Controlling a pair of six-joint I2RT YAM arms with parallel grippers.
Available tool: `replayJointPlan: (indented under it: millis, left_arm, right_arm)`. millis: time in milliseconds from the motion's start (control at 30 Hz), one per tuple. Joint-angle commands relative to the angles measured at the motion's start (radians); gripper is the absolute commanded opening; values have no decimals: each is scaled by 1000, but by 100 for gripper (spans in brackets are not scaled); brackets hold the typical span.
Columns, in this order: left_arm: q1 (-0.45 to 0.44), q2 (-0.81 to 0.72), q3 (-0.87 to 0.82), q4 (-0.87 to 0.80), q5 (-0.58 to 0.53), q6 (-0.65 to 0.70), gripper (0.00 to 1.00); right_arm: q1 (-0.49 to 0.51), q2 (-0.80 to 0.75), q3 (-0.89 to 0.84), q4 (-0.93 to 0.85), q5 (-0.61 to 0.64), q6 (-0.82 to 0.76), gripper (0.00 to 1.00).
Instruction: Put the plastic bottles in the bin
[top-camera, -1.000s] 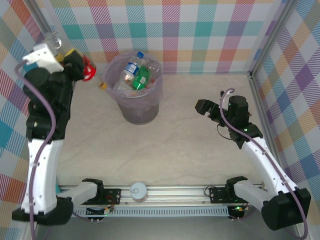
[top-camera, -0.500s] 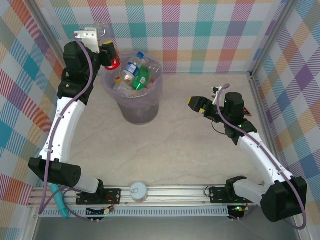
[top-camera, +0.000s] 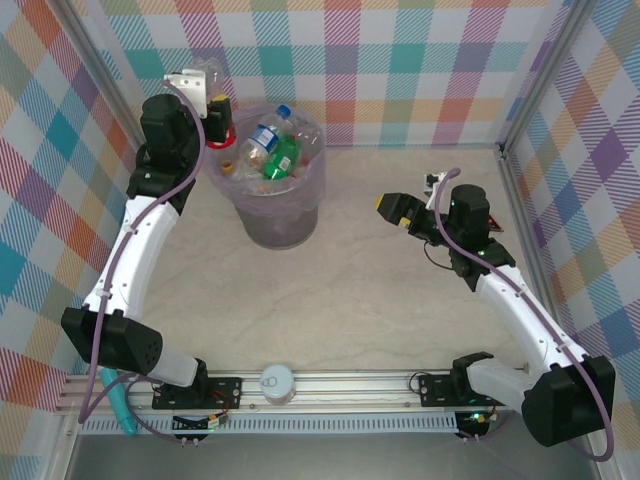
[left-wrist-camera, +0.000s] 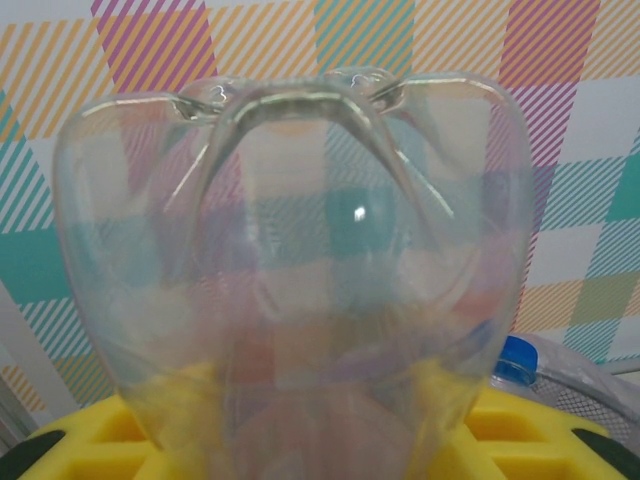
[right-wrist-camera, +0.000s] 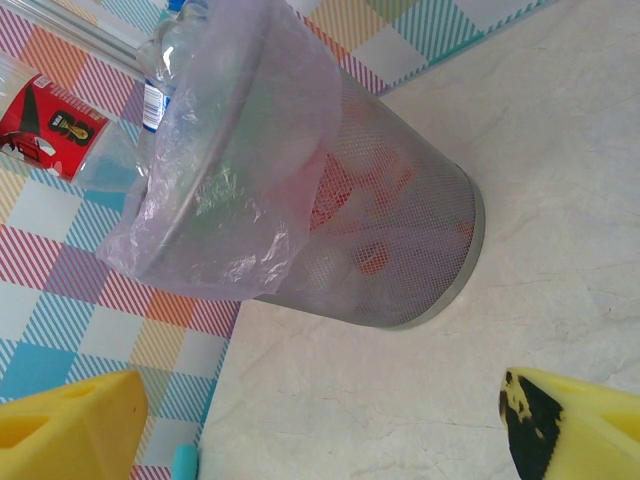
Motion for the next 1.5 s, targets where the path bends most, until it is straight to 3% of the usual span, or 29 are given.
replayJointPlan:
  millis: [0, 933, 1267, 1467]
  left_arm:
    - [-11, 11, -34, -29, 9, 5, 0]
    - [-57, 79, -225, 39, -1, -43, 0]
    - [-62, 114, -147, -184, 51, 2, 0]
    - [-63, 145, -164, -183, 57, -10, 0]
  right_arm:
    - [7, -12, 20, 14, -2, -2, 91]
    - [8, -4, 20, 5, 15, -10, 91]
    - [8, 1, 17, 10, 18, -9, 91]
    - [8, -7, 17, 1, 24, -12, 91]
